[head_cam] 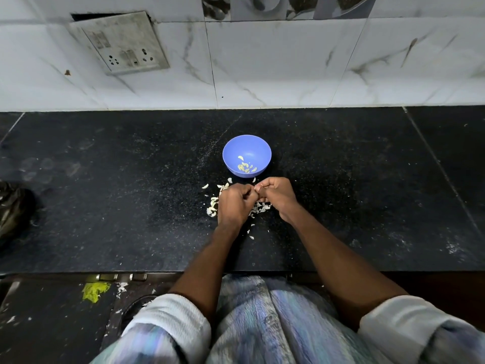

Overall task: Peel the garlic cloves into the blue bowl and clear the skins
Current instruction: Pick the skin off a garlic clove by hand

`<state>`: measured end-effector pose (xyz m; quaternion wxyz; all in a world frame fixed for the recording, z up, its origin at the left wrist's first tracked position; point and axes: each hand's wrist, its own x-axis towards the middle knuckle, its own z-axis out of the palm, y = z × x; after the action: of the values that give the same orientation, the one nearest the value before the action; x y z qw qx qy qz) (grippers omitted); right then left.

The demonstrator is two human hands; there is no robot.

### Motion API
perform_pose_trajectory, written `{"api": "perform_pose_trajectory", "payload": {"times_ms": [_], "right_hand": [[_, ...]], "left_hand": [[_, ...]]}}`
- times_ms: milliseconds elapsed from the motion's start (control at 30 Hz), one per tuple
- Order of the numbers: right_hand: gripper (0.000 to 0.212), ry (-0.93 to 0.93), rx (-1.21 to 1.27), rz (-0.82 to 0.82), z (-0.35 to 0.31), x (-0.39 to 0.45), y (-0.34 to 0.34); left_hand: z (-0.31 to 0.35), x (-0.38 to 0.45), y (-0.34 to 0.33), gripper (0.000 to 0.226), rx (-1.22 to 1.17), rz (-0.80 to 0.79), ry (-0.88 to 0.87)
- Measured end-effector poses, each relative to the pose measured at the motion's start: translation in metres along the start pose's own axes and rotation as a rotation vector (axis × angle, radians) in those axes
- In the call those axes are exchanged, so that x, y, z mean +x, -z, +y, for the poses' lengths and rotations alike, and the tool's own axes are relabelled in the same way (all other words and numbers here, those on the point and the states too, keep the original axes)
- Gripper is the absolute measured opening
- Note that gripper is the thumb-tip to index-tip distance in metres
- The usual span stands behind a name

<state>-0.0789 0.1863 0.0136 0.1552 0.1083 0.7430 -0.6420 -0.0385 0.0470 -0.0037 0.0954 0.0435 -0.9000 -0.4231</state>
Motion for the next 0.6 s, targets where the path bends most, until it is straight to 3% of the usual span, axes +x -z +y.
{"api": "perform_pose_trajectory", "payload": {"times_ms": [100, 300, 600], "right_hand": [[0.006, -0.029, 0.008, -0.006, 0.004, 0.002, 0.0], [0.006, -0.089, 0.053, -0.036, 0.007, 0.001, 0.001], [0.009, -0.089, 0.173, -0.04, 0.004, 0.002, 0.003]], "left_hand": [[0.0, -0.002, -0.003, 0.036, 0.023, -0.016, -0.017], [-0.003, -0.004, -0.004, 0.032, 0.063, -0.045, -0.037], [0.007, -0.005, 0.001, 0.013, -0.319, 0.023, 0.118]]}}
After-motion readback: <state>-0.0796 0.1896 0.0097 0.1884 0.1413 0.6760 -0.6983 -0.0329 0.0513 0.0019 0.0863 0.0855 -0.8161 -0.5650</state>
